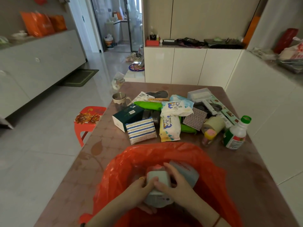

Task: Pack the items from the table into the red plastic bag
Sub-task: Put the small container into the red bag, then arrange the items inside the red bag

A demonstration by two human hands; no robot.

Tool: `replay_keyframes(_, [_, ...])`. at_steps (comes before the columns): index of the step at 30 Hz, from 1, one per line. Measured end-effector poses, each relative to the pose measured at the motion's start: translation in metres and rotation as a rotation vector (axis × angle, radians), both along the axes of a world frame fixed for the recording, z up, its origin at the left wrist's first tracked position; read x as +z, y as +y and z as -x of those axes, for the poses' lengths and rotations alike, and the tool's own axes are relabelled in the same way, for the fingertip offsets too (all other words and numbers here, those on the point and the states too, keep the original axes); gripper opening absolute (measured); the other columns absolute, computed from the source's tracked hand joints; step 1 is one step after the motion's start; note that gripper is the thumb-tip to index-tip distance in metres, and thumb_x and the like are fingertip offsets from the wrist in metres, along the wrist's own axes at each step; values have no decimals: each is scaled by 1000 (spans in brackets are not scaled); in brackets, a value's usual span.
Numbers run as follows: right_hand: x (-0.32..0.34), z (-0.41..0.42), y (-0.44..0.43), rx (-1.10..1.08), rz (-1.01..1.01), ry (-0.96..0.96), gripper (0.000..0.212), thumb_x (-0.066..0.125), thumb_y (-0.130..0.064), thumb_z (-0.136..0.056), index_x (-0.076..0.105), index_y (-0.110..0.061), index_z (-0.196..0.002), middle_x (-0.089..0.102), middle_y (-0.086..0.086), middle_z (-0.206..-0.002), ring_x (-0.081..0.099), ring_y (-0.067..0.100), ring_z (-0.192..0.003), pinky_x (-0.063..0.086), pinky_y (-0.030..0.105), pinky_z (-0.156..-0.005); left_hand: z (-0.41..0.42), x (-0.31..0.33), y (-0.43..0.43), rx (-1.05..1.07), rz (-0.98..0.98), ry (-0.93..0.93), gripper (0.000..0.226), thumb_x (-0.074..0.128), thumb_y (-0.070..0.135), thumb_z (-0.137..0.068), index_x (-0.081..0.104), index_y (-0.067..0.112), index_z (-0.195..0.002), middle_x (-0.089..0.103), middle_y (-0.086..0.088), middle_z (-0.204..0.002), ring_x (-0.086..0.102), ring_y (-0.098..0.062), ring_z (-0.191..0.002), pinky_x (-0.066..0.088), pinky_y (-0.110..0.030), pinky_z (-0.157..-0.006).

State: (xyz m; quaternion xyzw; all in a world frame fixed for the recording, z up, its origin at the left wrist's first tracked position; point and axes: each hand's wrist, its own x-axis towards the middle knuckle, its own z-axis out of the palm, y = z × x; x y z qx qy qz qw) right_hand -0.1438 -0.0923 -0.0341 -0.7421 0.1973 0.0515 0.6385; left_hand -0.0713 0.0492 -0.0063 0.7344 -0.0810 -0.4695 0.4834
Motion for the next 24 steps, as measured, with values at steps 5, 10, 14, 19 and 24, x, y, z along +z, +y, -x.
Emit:
replay_keyframes(5, [9, -25, -29, -58, 128, 44, 79, 78, -21, -70, 36, -29, -137, 44, -1, -133, 47, 17, -119, 45, 30, -96, -46, -11, 6, -22, -87, -1008, 25, 51, 40, -89, 62, 21, -100, 67, 3, -92, 60, -5, -84, 48, -28, -85])
replay_keyframes(10, [25, -55, -28, 252, 512, -8, 83, 69, -10, -77, 25, -30, -144, 34, -5, -146, 32, 15, -134, 32, 37, -111, -88, -3, 1, -126, -316, -1673, 67, 64, 48, -73, 40, 26, -131, 55, -7, -127, 46, -23, -114, 49, -44, -87])
replay_keyframes(14, [22, -83, -25, 389, 557, 50, 83, 68, -3, -76, 22, -28, -141, 44, 4, -138, 49, 21, -121, 49, 32, -93, -110, 3, -11, -301, -616, -1182, 67, 51, 53, -85, 26, 28, -142, 57, -5, -130, 52, -24, -121, 34, -40, -105])
replay_keyframes(19, [4, -109, -35, 541, 627, 76, 76, 66, -3, -76, 29, -30, -137, 43, 3, -138, 45, 23, -124, 45, 36, -99, -122, 4, -18, -230, -432, -1105, 25, 48, 36, -92, 58, 26, -113, 65, -1, -114, 60, -18, -103, 50, -33, -80])
replay_keyframes(24, [-26, -102, -38, 546, 640, 38, 75, 65, -15, -80, 27, -38, -140, 34, -4, -145, 34, 18, -133, 30, 38, -112, -131, 2, -20, -99, -265, -1132, 14, 47, 28, -93, 60, 24, -97, 69, 0, -99, 61, -14, -84, 43, -25, -66])
